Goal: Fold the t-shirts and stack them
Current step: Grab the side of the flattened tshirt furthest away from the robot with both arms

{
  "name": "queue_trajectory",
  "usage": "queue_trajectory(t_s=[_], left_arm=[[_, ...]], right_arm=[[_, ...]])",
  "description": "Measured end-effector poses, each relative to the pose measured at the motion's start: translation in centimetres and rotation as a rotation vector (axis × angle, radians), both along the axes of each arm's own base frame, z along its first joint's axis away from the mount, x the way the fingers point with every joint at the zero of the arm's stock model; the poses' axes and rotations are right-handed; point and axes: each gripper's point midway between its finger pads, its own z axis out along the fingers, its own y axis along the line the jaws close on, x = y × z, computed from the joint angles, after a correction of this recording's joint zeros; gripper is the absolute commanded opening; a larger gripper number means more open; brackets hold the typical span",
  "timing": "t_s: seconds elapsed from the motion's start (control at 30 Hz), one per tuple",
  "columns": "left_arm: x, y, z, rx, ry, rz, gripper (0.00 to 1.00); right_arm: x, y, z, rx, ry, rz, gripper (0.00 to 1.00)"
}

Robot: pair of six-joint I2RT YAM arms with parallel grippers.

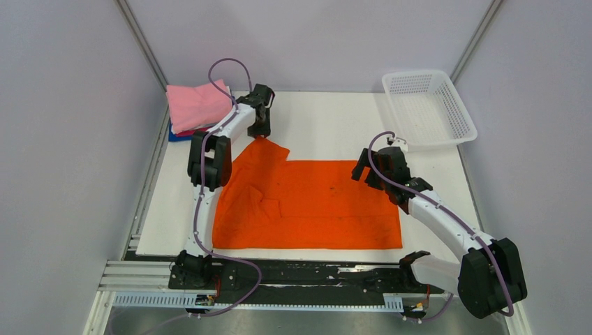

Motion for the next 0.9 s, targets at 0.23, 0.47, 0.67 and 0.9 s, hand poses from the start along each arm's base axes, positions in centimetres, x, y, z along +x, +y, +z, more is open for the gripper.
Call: queue_trajectory(t_s=[0.23,0.47,0.67,0.9], left_arm=[[-0.2,0.2,0.0,0.032,0.0,0.004,0.0],[-0.2,0.3,0.1,0.046,-0.005,-0.015,0.0],[-1.6,0.7,0.2,0.042,-0.009,-0.029,0.0],[-3.2,0.6,2.8,-0.002,-0.06,-0.05,0.0]], right_arm=[[0.2,-0.5,0.0,-0.013,-0.003,-0.022,1.0],[1.0,-2.1,-0.8,-0.081,0.049,-0.105,1.0],[5.3,-3.5,-0.8,-0.197,0.124,-0.218,0.98],[10.4,-5.8,-2.8,-0.314,0.232,-0.35,0.92]])
